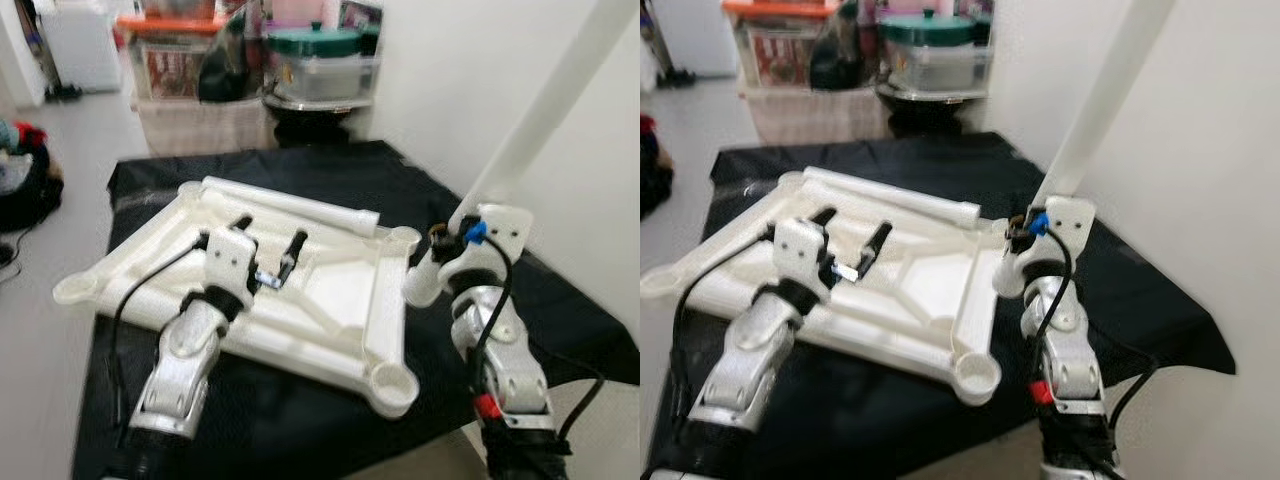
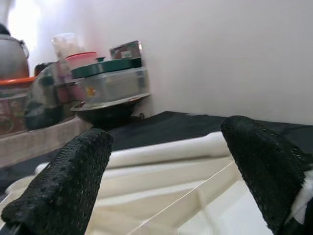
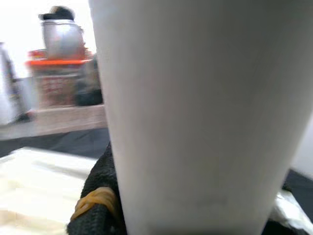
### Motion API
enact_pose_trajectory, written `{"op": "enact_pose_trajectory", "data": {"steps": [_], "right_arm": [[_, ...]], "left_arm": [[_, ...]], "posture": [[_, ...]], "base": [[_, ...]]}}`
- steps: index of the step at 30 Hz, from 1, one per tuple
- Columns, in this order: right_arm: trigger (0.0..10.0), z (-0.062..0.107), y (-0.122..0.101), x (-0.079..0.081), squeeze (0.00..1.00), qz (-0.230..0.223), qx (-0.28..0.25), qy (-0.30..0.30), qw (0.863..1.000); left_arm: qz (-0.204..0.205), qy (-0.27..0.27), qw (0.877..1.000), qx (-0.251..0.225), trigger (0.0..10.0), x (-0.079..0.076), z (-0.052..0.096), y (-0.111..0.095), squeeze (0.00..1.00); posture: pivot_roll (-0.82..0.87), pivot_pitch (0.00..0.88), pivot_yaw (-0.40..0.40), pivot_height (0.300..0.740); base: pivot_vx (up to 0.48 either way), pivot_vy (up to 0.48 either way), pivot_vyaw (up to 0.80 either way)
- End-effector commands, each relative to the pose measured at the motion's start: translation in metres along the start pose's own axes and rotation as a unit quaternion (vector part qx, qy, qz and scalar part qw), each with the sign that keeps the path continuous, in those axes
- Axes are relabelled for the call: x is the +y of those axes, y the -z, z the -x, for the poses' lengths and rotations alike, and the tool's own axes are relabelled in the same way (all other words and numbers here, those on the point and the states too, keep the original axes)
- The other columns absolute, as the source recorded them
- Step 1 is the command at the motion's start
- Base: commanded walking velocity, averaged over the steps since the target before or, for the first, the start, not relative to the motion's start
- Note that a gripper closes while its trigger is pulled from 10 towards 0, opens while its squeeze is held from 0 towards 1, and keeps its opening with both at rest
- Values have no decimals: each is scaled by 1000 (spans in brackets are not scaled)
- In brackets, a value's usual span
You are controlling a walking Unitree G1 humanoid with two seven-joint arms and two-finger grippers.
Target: Building children table
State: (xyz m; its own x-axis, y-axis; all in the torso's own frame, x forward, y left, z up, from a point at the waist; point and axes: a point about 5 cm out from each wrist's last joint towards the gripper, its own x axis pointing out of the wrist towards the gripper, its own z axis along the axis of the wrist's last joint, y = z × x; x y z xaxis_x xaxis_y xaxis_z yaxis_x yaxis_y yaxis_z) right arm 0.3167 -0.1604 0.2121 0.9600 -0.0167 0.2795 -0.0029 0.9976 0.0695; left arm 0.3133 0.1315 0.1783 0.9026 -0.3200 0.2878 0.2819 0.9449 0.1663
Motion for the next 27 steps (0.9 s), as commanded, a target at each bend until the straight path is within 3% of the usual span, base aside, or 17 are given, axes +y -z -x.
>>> {"op": "enact_pose_trajectory", "data": {"steps": [1, 3, 6, 9, 12, 14, 15, 18, 20, 21, 23, 27], "right_arm": [[10000, 1, -4, -5, 0, -6, -1, -4, 1000], [10000, 1, -4, -5, 0, -6, -1, -4, 1000], [10000, 4, -6, -3, 0, -23, 4, -52, 998], [10000, 12, -30, -19, 0, -11, -3, -203, 979], [10000, 12, -30, -19, 0, -11, -3, -203, 979], [10000, 12, -46, -33, 0, 6, 1, -275, 961], [10000, 12, -46, -33, 0, 6, 1, -275, 961], [10000, 12, -55, -41, 0, 22, 12, -329, 944], [10000, 14, -52, -44, 0, 22, 32, -365, 930], [10000, 14, -52, -44, 0, 22, 32, -365, 930], [10000, 21, -43, -41, 0, 9, 59, -402, 914], [10000, 26, -33, -40, 0, -7, 82, -423, 903]], "left_arm": [[-4, 5, 1000, 3, 10000, -3, 0, 0, 0], [-4, 5, 1000, 3, 10000, -3, 0, 0, 0], [-22, 9, 1000, 16, 10000, -4, 2, 4, 0], [-46, 17, 997, 52, 10000, -2, 14, 20, 0], [-46, 17, 997, 52, 10000, -2, 14, 20, 0], [-48, 15, 997, 58, 10000, -1, 16, 23, 0], [-48, 15, 997, 58, 10000, -1, 16, 23, 0], [-47, 11, 997, 61, 10000, 0, 16, 24, 0], [-47, 11, 997, 64, 10000, -1, 18, 27, 0], [-47, 11, 997, 64, 10000, -1, 18, 27, 0], [-47, 14, 997, 65, 10000, -2, 17, 28, 0], [-50, 18, 996, 65, 10000, -3, 16, 29, 0]], "posture": [[25, 0, -76, 740], [25, 0, -76, 740], [24, 0, -75, 740], [18, 0, -76, 740], [18, 0, -76, 740], [23, 0, -85, 740], [23, 0, -85, 740], [24, 0, -86, 740], [26, 0, -90, 740], [26, 0, -90, 740], [28, 0, -88, 740], [32, 0, -88, 740]], "base": [[0, 0, 0], [0, 0, 0], [0, 0, 0], [0, 0, 0], [0, 0, 0], [0, 0, 0], [0, 0, 0], [0, 0, 0], [0, 0, 0], [0, 0, 0], [0, 0, 0], [0, 0, 0]]}}
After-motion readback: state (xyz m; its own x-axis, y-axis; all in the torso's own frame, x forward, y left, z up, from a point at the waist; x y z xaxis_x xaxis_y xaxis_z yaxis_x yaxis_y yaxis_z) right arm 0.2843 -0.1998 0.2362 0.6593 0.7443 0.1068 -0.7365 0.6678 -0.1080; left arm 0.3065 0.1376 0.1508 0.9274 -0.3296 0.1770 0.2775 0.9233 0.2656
